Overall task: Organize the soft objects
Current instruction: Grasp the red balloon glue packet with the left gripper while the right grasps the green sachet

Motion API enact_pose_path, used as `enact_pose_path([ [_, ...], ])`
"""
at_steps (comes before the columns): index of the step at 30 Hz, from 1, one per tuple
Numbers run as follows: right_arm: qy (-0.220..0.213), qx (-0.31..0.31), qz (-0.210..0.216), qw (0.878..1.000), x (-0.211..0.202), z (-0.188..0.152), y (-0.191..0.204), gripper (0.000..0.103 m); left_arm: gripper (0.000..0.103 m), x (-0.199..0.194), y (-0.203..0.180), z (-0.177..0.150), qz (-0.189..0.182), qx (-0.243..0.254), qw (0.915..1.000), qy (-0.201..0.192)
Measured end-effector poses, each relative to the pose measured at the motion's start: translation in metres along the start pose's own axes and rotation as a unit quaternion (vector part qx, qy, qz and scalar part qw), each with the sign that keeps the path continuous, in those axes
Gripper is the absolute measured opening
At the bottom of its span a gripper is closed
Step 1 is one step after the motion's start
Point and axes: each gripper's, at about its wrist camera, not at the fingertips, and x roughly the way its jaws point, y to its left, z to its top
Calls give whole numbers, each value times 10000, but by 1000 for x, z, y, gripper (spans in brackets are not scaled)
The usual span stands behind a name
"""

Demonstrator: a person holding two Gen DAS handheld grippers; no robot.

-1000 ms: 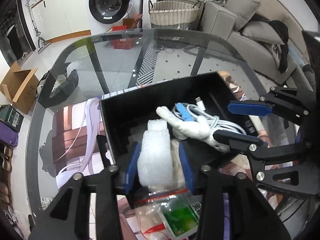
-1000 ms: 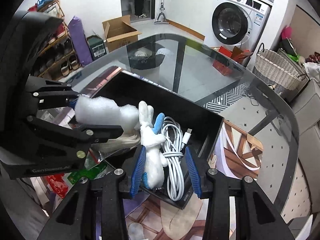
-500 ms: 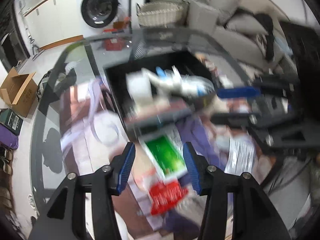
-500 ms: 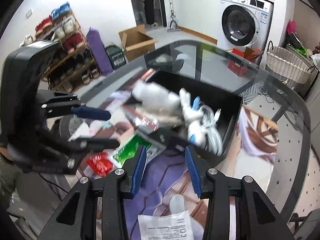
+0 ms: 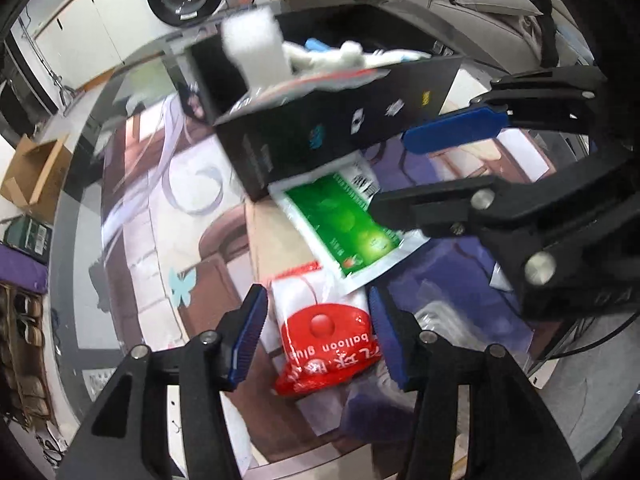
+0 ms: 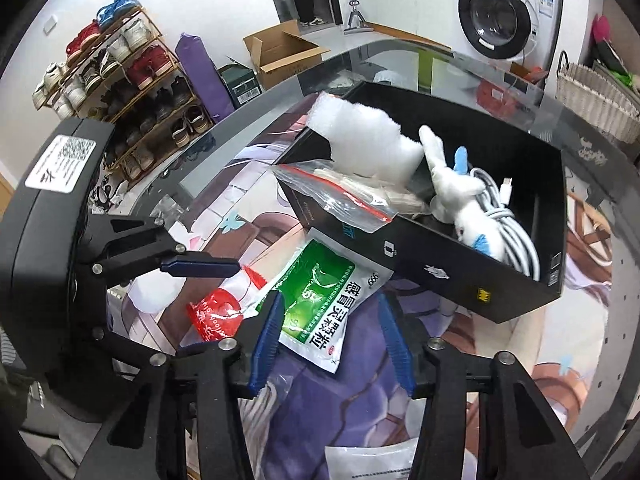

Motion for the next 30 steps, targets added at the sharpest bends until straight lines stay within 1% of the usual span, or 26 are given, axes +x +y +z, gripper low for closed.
enact_pose_path([
  [1, 20, 38, 25, 10000, 3, 2, -2, 55, 53, 3, 2, -3, 38, 15, 10000, 60],
  [2, 32, 91, 64, 9999, 5, 3, -3, 60, 53, 6, 6, -6, 60, 12, 9999, 99],
  [3, 31, 124, 76, 9999, 7, 4, -3, 63, 51, 5, 8, -7, -19, -8, 10000, 41],
  [4, 30, 147, 51, 9999, 10, 4, -2, 70, 44, 4, 11, -9, -43, -20, 10000, 34],
  [5, 29, 159, 9, 9999, 13, 5, 0, 75, 43, 2, 13, -10, 3, -37, 10000, 29],
  [7, 25, 127, -79, 9999, 19, 5, 5, 78, 42, 0, 26, -12, 221, -183, 9996, 22],
  [10, 10, 200, -213, 9996, 30, 8, 11, 78, 42, -3, 47, -14, 259, -515, 9983, 3],
  [12, 20, 275, -392, 9989, 39, 7, 12, 79, 42, -4, 58, -13, 354, -661, 9972, -11],
  [13, 41, 310, -507, 9982, 46, 7, 13, 80, 42, -4, 62, -13, 393, -720, 9966, -19],
  [14, 106, 298, -579, 9978, 53, 6, 15, 84, 42, -4, 64, -13, 398, -760, 9963, -24],
  [15, 158, 224, -655, 9975, 59, 6, 18, 84, 42, -3, 65, -12, 360, -796, 9962, -17],
  [16, 99, -22, -797, 9968, 62, 5, 25, 84, 42, -2, 64, -11, 327, -780, 9964, -8],
  [17, 153, -228, -945, 9951, 66, 4, 30, 80, 42, 0, 65, -13, 310, -754, 9967, -5],
  [18, 113, -308, -926, 9952, 65, 4, 32, 76, 42, 2, 61, -11, 289, -703, 9971, -2],
  [19, 140, -276, -843, 9960, 64, 4, 29, 63, 42, 4, 54, -9, 249, -618, 9978, 14],
  [20, 129, -272, -844, 9960, 62, 3, 25, 55, 42, 5, 51, -10, 228, -572, 9981, 23],
  [21, 126, -285, -846, 9959, 59, 2, 21, 51, 42, 6, 46, -8, 231, -506, 9985, 19],
  [22, 159, -271, -794, 9963, 56, 0, 16, 41, 42, 6, 40, -5, 221, -426, 9988, 3],
  [23, 163, -259, -749, 9967, 52, -2, 10, 38, 42, 7, 34, -1, 148, -365, 9992, 1],
  [25, 184, -228, -773, 9966, 44, -11, -1, 37, 42, 10, 26, 6, 96, -277, 9996, 5],
  [29, 171, -94, -837, 9963, 32, -28, -20, 36, 43, 15, 16, 14, 154, -164, 9997, -36],
  [30, 157, -35, -828, 9964, 30, -31, -21, 36, 44, 16, 17, 17, 150, -173, 9997, -40],
])
